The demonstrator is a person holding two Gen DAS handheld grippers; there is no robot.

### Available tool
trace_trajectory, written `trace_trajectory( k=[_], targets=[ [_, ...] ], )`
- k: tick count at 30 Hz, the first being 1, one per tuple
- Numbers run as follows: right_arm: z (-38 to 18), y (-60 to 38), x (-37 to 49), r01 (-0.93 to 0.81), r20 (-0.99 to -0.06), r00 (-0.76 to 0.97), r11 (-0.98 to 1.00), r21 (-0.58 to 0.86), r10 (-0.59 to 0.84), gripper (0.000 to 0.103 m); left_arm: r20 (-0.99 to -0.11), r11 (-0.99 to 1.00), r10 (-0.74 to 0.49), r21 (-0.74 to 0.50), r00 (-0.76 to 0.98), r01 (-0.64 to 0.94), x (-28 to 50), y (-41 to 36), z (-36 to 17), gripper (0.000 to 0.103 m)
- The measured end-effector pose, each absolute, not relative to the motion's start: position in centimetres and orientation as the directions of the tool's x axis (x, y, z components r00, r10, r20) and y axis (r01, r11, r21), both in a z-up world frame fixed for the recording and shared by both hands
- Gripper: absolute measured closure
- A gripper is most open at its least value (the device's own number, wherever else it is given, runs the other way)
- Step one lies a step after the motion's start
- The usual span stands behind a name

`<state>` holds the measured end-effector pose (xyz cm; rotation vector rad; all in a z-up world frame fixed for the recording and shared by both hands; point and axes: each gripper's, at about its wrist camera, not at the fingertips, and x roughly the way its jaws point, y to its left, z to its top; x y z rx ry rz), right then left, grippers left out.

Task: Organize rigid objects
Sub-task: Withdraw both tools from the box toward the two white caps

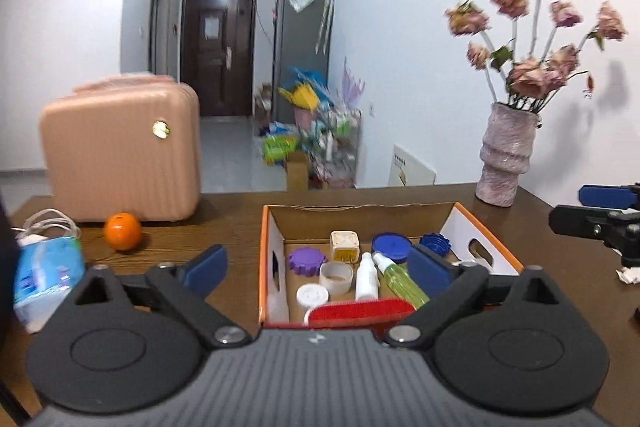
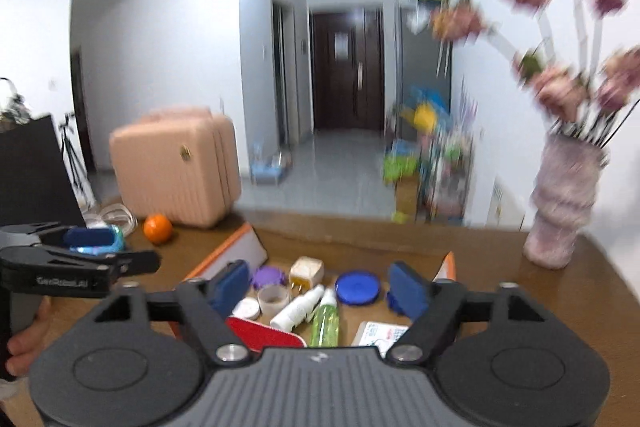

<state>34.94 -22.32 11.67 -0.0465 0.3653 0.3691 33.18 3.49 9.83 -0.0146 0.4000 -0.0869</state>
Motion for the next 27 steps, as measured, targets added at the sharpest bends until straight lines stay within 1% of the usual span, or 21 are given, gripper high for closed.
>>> trace_trajectory(
  k=[3, 5, 7, 11, 13, 16, 18, 23, 27],
  targets=[
    [10.7, -23.2, 30.3, -0.354, -0.325, 0.884, 0.935, 0.0, 0.335, 0.019, -0.355, 0.998, -0.049, 0.019, 0.933, 0.06, 28.5, 2.0, 8.9, 0.0],
    [9.6, -23.9, 27.3, -0.361, -0.311, 0.884, 0.932, 0.015, 0.347, 0.016, -0.355, 0.998, -0.051, 0.013, 0.933, 0.06, 25.3, 1.0, 7.8, 0.0],
    [8.3, -24.2, 25.0, -0.367, -0.311, 0.882, 0.93, 0.022, 0.355, 0.015, -0.373, 0.998, -0.063, -0.013, 0.926, 0.062, 22.6, 0.3, 6.7, 0.0],
    [5.1, -24.5, 20.9, -0.361, -0.366, 0.867, 0.932, 0.006, 0.338, 0.015, -0.417, 0.994, -0.102, -0.083, 0.903, 0.074, 17.8, -1.2, 3.9, 0.0],
    [3.7, -24.7, 19.2, -0.358, -0.393, 0.854, 0.933, 0.029, 0.34, 0.015, -0.452, 0.992, -0.122, -0.064, 0.884, 0.105, 16.5, -1.9, 3.0, 0.0],
    [1.9, -25.1, 17.4, -0.384, -0.435, 0.824, 0.923, 0.041, 0.362, 0.015, -0.476, 0.994, -0.104, -0.02, 0.873, 0.107, 15.7, -2.7, 2.4, 0.0],
    [1.3, -25.2, 16.8, -0.369, -0.44, 0.83, 0.929, 0.028, 0.343, 0.015, -0.484, 0.993, -0.113, -0.026, 0.868, 0.114, 16.0, -2.9, 2.4, 0.0],
    [0.5, -25.6, 16.9, -0.343, -0.448, 0.83, 0.937, 0.059, 0.332, 0.015, -0.491, 0.992, -0.124, -0.036, 0.862, 0.122, 16.9, -3.6, 1.9, 0.0],
    [0.1, -26.3, 17.9, -0.317, -0.453, 0.838, 0.947, 0.053, 0.305, 0.015, -0.489, 0.98, -0.199, -0.079, 0.849, 0.184, 19.8, -4.6, 1.0, 0.0]
  ],
)
